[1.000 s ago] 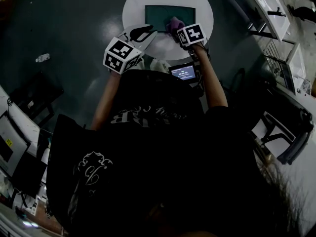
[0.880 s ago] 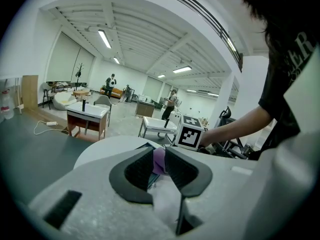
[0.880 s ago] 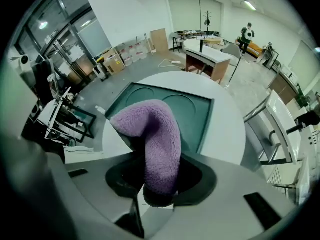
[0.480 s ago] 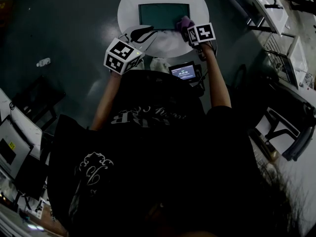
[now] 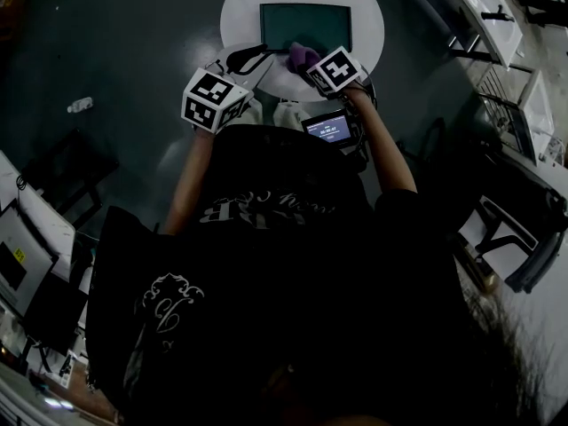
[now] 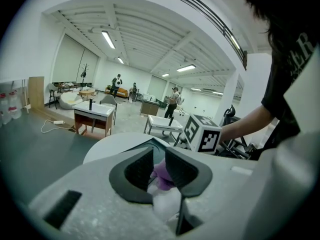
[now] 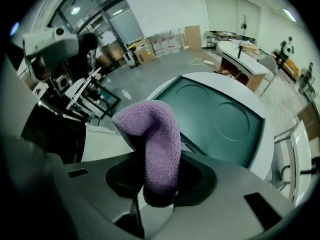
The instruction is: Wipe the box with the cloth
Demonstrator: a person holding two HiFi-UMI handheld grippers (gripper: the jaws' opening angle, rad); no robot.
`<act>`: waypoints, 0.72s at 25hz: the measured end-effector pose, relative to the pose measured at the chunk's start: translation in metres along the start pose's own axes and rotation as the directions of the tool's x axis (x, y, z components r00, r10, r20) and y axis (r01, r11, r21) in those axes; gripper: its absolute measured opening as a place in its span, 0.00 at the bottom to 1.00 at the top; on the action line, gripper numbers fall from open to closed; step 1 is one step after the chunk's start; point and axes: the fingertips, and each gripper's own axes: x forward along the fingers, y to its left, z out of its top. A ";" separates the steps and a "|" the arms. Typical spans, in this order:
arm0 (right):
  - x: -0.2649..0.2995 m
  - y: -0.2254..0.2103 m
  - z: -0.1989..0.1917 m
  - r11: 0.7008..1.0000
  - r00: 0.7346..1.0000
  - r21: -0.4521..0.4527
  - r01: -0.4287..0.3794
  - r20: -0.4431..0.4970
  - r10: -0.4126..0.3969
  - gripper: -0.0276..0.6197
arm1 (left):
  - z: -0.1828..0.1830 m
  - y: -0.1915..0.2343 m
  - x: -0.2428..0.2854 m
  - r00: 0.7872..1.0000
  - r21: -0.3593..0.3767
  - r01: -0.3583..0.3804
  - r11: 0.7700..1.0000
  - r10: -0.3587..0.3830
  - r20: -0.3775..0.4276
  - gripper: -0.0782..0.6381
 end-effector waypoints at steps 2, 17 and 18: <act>0.013 0.023 0.008 0.992 0.999 -0.124 -0.037 -0.032 0.033 0.21 | 0.000 0.002 -0.004 1.000 -0.013 -0.008 1.000 0.008 0.005 0.21; 0.090 0.053 0.024 0.997 0.990 -0.075 -0.022 -0.141 0.011 0.21 | -0.022 0.018 -0.034 1.000 -0.035 -0.021 0.999 0.020 -0.013 0.21; 0.091 0.050 0.027 0.997 0.993 -0.067 -0.025 -0.116 0.017 0.21 | -0.023 0.018 -0.033 1.000 -0.034 -0.018 0.999 0.017 -0.015 0.21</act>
